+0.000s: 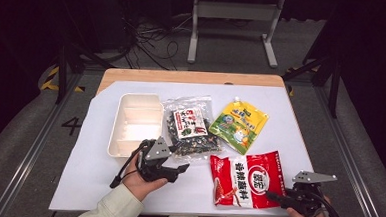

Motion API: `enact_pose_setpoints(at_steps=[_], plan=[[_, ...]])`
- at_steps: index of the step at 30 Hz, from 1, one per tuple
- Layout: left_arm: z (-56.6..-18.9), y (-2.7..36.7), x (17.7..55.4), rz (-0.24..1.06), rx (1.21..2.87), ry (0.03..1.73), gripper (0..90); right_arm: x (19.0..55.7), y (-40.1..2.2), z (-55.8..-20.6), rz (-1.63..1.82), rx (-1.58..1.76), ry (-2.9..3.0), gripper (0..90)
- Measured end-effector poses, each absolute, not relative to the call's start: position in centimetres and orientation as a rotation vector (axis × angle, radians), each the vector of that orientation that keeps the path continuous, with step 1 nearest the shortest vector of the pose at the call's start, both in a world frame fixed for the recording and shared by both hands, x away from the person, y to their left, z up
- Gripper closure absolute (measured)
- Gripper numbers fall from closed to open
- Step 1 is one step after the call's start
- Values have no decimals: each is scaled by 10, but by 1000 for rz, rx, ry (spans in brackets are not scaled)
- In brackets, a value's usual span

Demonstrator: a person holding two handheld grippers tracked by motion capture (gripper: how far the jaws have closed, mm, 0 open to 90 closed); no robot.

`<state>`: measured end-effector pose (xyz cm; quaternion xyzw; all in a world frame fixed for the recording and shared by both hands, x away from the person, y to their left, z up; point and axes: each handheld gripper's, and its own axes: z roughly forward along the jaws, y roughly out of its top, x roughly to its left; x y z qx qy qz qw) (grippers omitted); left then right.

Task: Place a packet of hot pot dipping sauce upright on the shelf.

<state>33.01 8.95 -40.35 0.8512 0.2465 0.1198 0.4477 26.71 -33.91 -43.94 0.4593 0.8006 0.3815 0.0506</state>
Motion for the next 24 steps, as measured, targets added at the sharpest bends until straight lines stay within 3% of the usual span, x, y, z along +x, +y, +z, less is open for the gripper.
enact_pose_setpoints(at_steps=[8,24], plan=[[-403,90,332,295,2096,616,326,270,-332,-431,1156,1348,2408,883],[-395,94,335,304,2058,615,328,271,-319,-381,1223,1175,2329,890]])
